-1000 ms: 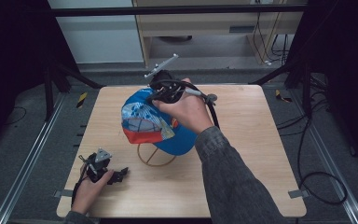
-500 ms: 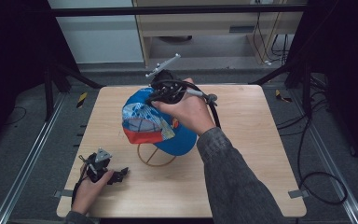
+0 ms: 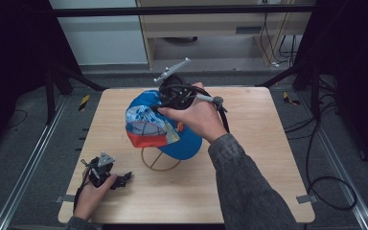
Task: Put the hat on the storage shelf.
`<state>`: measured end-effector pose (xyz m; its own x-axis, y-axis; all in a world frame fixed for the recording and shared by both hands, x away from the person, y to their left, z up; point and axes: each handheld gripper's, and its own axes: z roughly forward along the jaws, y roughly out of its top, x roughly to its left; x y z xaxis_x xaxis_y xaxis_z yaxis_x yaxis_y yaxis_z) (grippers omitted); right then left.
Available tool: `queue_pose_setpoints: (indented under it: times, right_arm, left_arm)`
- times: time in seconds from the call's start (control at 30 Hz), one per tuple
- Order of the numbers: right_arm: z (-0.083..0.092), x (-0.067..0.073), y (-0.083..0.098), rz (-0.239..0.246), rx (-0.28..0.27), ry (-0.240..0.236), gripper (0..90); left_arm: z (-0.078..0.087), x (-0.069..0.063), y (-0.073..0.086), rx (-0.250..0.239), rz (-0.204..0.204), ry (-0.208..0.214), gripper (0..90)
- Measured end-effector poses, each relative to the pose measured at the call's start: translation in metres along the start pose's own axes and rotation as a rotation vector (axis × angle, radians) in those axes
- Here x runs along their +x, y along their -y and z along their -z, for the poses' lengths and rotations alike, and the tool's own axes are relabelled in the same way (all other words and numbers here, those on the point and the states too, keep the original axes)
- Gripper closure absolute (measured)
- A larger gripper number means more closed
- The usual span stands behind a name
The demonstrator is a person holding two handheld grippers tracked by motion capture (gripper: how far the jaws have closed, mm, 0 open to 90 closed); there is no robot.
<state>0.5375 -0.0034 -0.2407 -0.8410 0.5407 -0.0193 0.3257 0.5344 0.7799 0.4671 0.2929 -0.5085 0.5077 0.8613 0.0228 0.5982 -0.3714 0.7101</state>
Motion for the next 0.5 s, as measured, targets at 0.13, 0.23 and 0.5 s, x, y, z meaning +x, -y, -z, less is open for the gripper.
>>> queue_pose_setpoints:
  times: [0.13,0.23,0.5]
  right_arm:
    - [0.004,-0.002,0.004,-0.008,-0.003,0.013,46.6]
    - [0.008,-0.002,0.006,-0.011,-0.010,0.028,39.3]
    - [0.015,-0.001,0.009,-0.019,-0.029,0.042,20.2]
  left_arm:
    - [0.000,0.000,0.000,0.000,0.000,0.000,0.0]
    - [0.000,0.000,0.000,0.000,0.000,0.000,0.0]
    - [0.000,0.000,0.000,-0.002,0.002,-0.001,0.0]
